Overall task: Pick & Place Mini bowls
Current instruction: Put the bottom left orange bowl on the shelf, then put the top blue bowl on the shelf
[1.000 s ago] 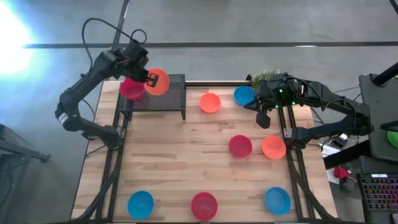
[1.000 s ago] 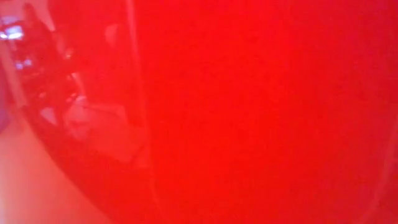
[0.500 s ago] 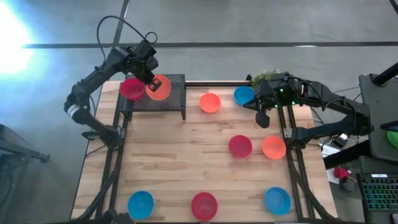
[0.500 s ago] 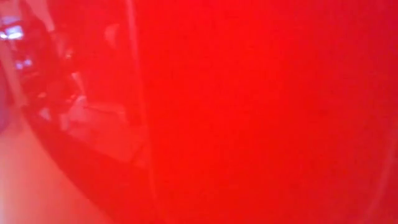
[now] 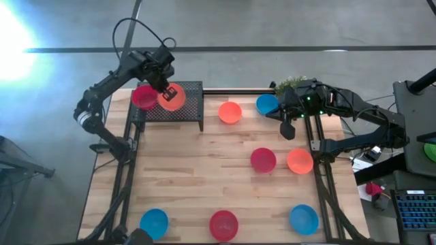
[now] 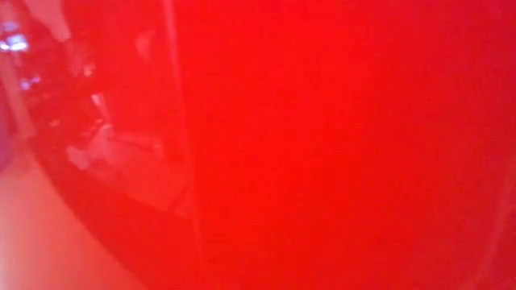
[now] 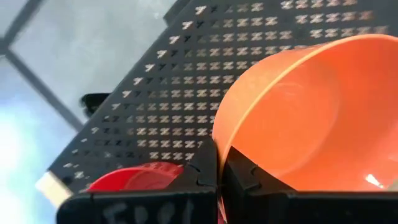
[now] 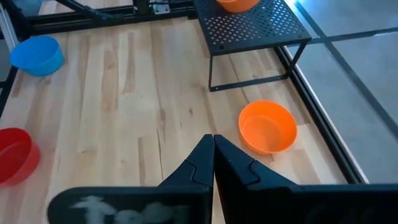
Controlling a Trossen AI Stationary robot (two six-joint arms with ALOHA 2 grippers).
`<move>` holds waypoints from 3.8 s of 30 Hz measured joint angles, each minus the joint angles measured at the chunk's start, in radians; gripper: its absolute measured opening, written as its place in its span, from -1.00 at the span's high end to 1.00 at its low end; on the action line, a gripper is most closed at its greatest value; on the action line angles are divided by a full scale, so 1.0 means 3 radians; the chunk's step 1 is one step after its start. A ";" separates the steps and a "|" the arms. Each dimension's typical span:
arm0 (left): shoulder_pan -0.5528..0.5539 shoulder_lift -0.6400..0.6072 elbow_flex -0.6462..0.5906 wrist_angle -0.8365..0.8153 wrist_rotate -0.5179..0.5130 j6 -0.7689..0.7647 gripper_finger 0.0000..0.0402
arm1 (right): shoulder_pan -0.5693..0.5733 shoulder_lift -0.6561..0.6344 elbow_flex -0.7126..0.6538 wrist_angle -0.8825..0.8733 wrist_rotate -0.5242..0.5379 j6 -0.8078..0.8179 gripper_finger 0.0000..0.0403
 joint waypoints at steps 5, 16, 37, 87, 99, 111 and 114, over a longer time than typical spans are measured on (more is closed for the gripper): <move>0.0007 0.0003 -0.0001 -0.0003 -0.0077 -0.0003 1.00 | 0.0000 0.0000 0.0000 0.0000 -0.0001 -0.0015 0.96; 0.0018 0.0003 -0.0006 0.0024 -0.0074 0.0022 1.00 | 0.0000 0.0000 0.0000 0.0000 -0.0001 0.0010 0.96; 0.0019 0.0001 -0.0148 0.0184 -0.0172 -0.0088 0.95 | -0.0001 0.0000 0.0000 0.0000 -0.0001 0.0061 0.96; -0.0297 0.0118 0.0033 -0.0285 -0.0042 0.0186 0.61 | -0.0001 0.0000 0.0000 0.0009 0.0000 0.0164 0.96; -0.0295 0.0127 -0.0163 -0.0339 -0.0283 0.0144 0.61 | -0.0001 0.0000 0.0000 0.0007 0.0000 0.0162 0.96; -0.0302 0.0112 -0.0083 -0.0442 -0.0519 0.0106 0.61 | -0.0001 0.0000 0.0000 0.0008 0.0000 0.0157 0.96; -0.0342 0.0097 0.0068 -0.0437 -0.0451 0.0063 0.61 | -0.0001 0.0000 0.0000 0.0010 0.0001 0.0159 0.96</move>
